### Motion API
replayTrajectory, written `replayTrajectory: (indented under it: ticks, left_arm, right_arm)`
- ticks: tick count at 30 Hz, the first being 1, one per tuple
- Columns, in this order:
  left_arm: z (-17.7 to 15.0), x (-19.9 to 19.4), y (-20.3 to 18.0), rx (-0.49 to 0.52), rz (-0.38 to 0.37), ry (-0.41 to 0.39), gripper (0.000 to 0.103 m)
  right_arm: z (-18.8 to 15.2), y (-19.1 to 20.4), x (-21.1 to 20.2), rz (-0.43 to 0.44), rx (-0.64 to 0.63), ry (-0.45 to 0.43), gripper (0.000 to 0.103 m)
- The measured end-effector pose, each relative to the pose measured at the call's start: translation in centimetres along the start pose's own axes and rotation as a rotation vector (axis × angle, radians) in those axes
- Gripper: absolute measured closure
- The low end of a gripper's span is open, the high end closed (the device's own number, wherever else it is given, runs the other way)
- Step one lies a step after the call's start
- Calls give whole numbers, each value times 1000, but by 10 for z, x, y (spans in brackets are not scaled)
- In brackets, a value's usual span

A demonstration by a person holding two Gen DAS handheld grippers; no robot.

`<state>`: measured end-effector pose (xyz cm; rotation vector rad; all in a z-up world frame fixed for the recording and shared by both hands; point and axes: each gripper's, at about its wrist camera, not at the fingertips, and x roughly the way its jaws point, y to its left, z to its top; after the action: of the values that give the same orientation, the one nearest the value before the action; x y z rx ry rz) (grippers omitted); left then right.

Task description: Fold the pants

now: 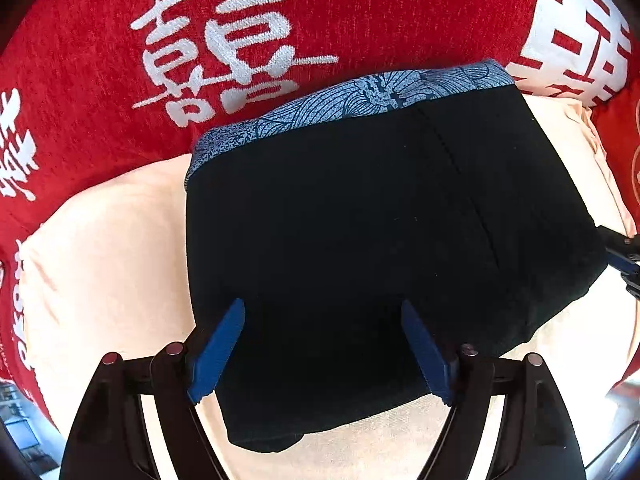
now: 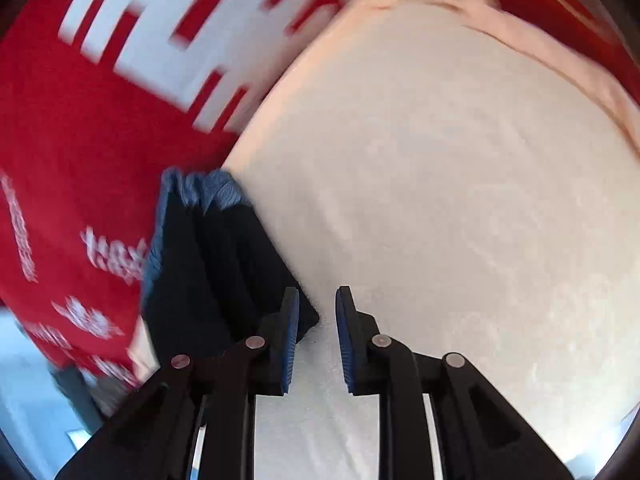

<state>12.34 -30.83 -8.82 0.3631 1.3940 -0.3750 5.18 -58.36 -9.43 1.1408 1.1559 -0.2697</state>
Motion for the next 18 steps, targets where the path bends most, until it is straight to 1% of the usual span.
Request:
replayTrajectory:
  ticks: [1, 2, 3, 4, 5, 7, 9, 11, 12, 13, 14, 15, 17, 18]
  left_arm:
    - [0, 1, -1, 14, 2, -4, 22]
    - [0, 1, -2, 25, 3, -6, 22]
    - [-1, 2, -3, 36, 5, -8, 22]
    - [-1, 3, -4, 41, 7, -7, 21]
    - [-1, 4, -6, 43, 8, -5, 21]
    - [1, 8, -7, 43, 12, 5, 21]
    - [2, 9, -9, 47, 14, 12, 21]
    - [2, 9, -10, 50, 15, 15, 21]
    - [3, 9, -11, 53, 16, 17, 21]
    - [3, 9, -11, 55, 14, 19, 21]
    - [4, 9, -12, 59, 12, 21, 21]
    - [4, 7, -14, 64, 16, 23, 21]
    - [5, 6, -14, 65, 19, 22, 21]
    - [5, 6, -13, 60, 17, 24, 21]
  right_arm:
    - [-2, -1, -5, 11, -2, -9, 75]
    - [-3, 2, -9, 4, -21, -16, 69]
    - [-7, 12, -15, -17, -66, -27, 58]
    - [-10, 21, -18, -17, -104, -40, 56]
    - [-14, 31, -21, -7, -144, -55, 56]
    - [-22, 58, -21, 49, -246, -69, 56]
    - [-27, 81, -12, 83, -322, -47, 56]
    - [-29, 93, 9, 79, -360, 5, 56]
    - [-29, 93, 19, 64, -363, 33, 56]
    - [-27, 89, 30, 29, -356, 54, 58]
    - [-26, 87, 39, 5, -345, 64, 59]
    - [-23, 79, 44, 7, -321, 70, 59]
    - [-18, 62, 38, 56, -255, 50, 60]
    - [-17, 56, 33, 20, -237, 31, 58]
